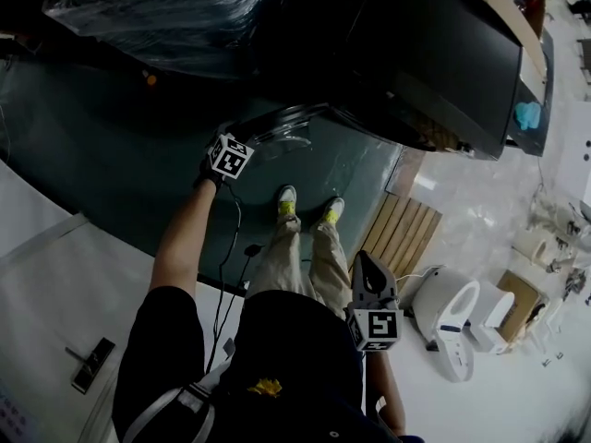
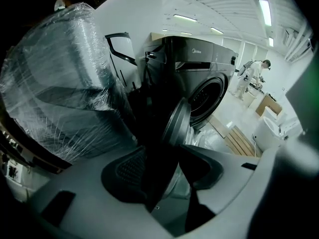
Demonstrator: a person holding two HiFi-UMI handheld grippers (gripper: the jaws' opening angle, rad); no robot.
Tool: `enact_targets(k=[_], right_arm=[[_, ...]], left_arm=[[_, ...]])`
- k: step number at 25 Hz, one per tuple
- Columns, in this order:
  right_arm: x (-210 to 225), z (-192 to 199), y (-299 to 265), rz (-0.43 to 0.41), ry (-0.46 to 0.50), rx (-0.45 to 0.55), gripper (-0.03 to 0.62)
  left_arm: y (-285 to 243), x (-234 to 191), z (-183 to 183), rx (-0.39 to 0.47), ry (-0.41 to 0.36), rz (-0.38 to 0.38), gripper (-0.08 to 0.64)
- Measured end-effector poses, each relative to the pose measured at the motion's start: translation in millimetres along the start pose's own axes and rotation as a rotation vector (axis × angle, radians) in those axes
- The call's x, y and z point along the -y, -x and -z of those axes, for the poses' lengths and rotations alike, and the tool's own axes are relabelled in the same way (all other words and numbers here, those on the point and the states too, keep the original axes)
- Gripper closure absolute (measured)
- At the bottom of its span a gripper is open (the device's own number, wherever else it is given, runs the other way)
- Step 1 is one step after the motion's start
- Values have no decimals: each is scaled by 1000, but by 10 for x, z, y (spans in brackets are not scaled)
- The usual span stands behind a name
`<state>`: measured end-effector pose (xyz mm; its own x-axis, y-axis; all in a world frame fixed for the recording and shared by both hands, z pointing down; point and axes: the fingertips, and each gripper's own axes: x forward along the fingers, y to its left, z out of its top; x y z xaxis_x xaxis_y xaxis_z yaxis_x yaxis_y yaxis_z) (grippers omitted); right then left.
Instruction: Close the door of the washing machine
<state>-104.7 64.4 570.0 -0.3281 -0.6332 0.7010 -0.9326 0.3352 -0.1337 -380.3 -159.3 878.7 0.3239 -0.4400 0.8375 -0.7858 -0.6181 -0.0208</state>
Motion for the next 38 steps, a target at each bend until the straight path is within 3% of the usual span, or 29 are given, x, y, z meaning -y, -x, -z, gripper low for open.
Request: enact_targets(k=[9,16,21,25,29,33,38], right_arm=[[123,-42,53,30,-3,23,566],[115,-164,66,60,24,66,566],[-117,-256,15,-25,49,87,566],[-88,-322,27,-66,58,102,566],[181,-333,102,-52,92,109,566],[443,-300,183,-30,97,110,566],[574,-225,235,-40,83,107,566]], left_arm=[[30,228,91,-19,46,10,342],[85,579,217,-36,7,17,339],[138,881,291,-70,26,17,339],[141,1110,287,-78,74,34,339],[158,1375,281,-109,114,43,339],[131,1619,222,-129,260,35,336],[115,1934,149,-126,294,21,335]])
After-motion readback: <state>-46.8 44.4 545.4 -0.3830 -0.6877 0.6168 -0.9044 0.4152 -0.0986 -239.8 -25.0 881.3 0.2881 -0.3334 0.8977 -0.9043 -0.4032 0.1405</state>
